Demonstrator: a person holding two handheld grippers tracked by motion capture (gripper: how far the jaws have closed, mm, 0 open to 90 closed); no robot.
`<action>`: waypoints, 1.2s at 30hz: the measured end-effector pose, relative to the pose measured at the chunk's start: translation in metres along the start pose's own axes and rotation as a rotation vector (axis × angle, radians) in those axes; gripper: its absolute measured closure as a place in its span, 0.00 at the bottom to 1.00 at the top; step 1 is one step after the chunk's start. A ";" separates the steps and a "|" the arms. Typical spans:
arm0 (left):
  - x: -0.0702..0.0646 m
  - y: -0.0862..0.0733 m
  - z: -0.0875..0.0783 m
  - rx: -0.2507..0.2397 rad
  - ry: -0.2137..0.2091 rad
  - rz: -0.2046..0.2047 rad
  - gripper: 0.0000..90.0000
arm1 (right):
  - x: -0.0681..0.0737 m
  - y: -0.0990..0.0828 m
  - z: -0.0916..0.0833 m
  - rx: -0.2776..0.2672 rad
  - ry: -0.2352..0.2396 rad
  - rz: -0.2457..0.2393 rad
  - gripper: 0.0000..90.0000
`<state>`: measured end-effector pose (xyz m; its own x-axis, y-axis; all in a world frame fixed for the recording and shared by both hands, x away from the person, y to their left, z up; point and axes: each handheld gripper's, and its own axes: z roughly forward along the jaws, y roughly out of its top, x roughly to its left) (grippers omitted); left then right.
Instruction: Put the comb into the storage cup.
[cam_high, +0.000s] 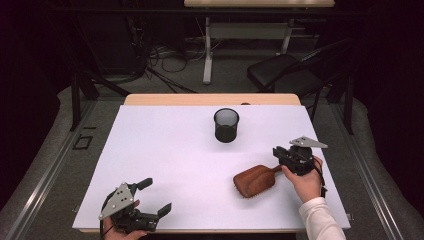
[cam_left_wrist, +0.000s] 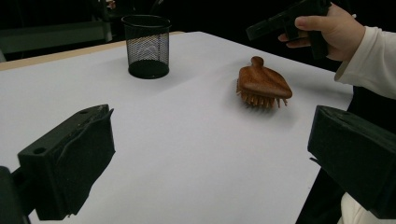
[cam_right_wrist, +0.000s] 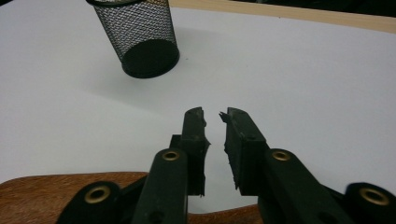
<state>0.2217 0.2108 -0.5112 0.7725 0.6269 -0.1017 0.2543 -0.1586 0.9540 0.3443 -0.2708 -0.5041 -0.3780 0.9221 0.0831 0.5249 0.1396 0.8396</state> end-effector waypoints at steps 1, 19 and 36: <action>0.000 0.000 0.000 0.001 0.000 0.000 0.01 | -0.001 0.000 0.002 -0.001 -0.003 0.001 0.89; 0.001 0.000 0.000 0.008 0.001 -0.004 0.01 | -0.011 -0.013 0.019 0.101 -0.019 0.020 1.00; 0.002 -0.001 0.000 0.013 -0.001 -0.010 0.02 | -0.007 -0.021 0.026 0.166 -0.014 -0.007 1.00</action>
<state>0.2233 0.2121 -0.5120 0.7705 0.6276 -0.1115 0.2692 -0.1619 0.9494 0.3553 -0.2708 -0.5363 -0.3722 0.9256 0.0691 0.6415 0.2028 0.7398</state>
